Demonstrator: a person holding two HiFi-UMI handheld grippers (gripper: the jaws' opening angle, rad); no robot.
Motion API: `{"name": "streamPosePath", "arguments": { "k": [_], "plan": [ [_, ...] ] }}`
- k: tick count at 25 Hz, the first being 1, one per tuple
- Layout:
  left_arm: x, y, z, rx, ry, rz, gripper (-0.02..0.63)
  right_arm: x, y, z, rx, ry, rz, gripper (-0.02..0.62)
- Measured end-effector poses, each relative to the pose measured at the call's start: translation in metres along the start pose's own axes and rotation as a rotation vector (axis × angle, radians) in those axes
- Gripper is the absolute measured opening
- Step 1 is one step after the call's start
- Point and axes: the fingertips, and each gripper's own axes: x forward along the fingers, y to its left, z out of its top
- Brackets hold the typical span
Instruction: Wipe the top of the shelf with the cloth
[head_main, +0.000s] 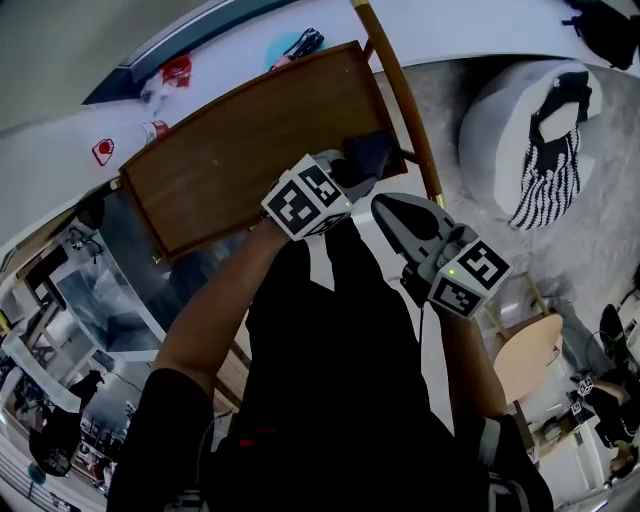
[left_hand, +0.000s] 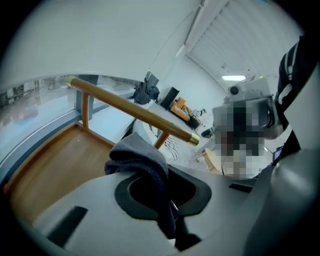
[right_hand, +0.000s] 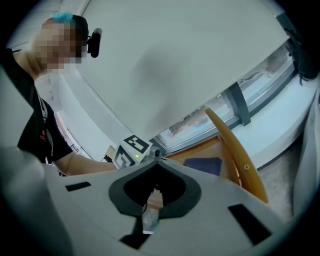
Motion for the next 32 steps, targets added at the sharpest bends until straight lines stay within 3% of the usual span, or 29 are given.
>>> {"name": "streamPosePath", "arguments": {
  "k": [9, 14, 22, 32],
  "plan": [
    [-0.164, -0.009, 0.032, -0.127, -0.452, 0.031, 0.049, 0.030, 0.052, 0.045, -0.112, -0.027, 0.033, 0.005],
    [-0.266, -0.021, 0.035, -0.137, -0.646, 0.087, 0.049, 0.060, 0.105, 0.061, -0.186, -0.019, 0.086, 0.005],
    [-0.380, -0.045, 0.018, -0.063, -0.757, 0.214, 0.049, 0.109, 0.187, 0.078, -0.308, -0.002, 0.160, 0.005],
    [-0.468, -0.067, -0.020, 0.008, -0.817, 0.392, 0.049, 0.144, 0.260, 0.087, -0.444, 0.020, 0.209, 0.005]
  ]
}}
